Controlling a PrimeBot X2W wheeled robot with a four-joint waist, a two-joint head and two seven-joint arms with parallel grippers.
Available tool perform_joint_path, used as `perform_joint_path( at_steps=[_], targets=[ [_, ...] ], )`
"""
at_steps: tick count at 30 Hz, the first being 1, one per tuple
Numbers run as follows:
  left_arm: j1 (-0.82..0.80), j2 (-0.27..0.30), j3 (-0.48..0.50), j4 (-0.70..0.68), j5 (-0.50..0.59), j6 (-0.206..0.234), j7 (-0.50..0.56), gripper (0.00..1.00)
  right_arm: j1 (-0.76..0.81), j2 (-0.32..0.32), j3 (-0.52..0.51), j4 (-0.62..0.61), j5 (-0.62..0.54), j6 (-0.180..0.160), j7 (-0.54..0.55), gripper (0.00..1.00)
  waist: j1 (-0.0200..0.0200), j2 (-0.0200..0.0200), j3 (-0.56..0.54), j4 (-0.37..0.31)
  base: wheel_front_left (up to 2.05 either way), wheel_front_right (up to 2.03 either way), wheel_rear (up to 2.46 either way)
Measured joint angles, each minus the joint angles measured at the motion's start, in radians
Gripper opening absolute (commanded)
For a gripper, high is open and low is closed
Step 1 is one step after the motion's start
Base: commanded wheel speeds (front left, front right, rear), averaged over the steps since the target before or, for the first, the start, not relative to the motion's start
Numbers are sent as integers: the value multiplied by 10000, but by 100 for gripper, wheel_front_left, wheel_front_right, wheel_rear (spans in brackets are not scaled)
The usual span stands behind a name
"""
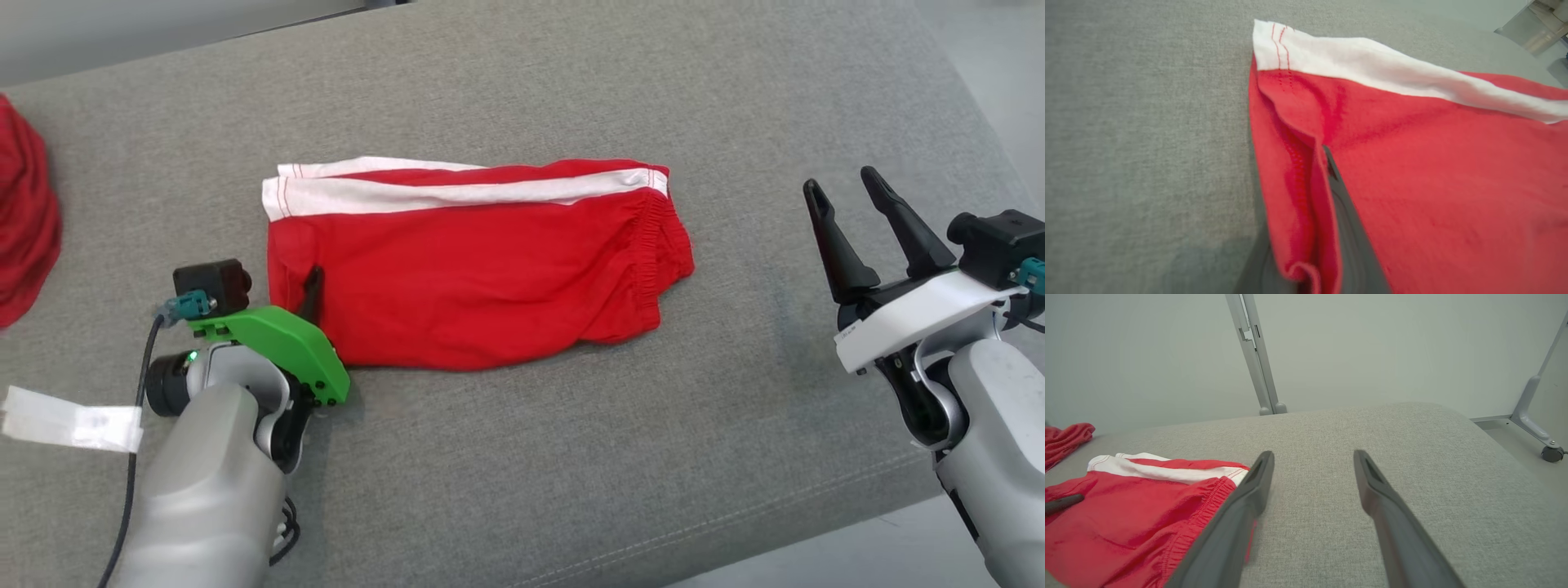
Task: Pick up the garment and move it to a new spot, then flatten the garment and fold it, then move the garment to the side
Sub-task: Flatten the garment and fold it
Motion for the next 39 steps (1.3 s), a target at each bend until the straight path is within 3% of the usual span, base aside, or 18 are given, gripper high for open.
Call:
perform_joint_path(
  at_steps=[11, 22, 23, 24, 25, 26, 27, 33, 39],
  targets=[
    [1162, -105, -155, -485, -525, -35, -640, 0, 335, 54, 138, 234, -105, 33, -8, 100, 0, 0, -554, 898, 0, 0, 0],
    [1713, -86, -713, -1129, -871, -33, -709, 1, 336, 322, 491, 387, -349, 81, -8, 100, 0, 0, -890, 1134, 0, 0, 0],
    [1748, -81, -779, -1166, -924, -31, -709, 9, 334, 359, 520, 407, -349, 82, -8, 100, 0, 0, -900, 1126, 0, 0, 0],
    [1783, -79, -834, -1206, -968, -27, -711, 23, 334, 385, 550, 426, -351, 84, -8, 100, 0, 0, -910, 1119, 0, 0, 0],
    [1817, -79, -872, -1260, -1018, -21, -711, 50, 334, 401, 564, 449, -351, 84, -8, 100, 0, 0, -922, 1112, 0, 0, 0],
    [1862, -77, -907, -1329, -1037, 15, -713, 92, 334, 408, 562, 472, -353, 84, -8, 100, 0, 0, -938, 1108, 0, 0, 0],
    [1903, -77, -928, -1377, -1035, 77, -765, 100, 334, 410, 558, 510, -357, 84, -8, 100, 0, 0, -964, 1107, 0, 0, 0],
    [2104, -69, -894, -1695, -997, 504, -890, 100, 346, 441, 232, 585, -441, -31, -8, 100, 0, 0, -1229, 1179, 0, 0, 0],
    [2441, -63, -742, -2063, -602, 932, -972, 100, 710, 456, -82, 602, -725, -637, -8, 100, 0, 0, -1543, 1333, 0, 0, 0]
  ],
)
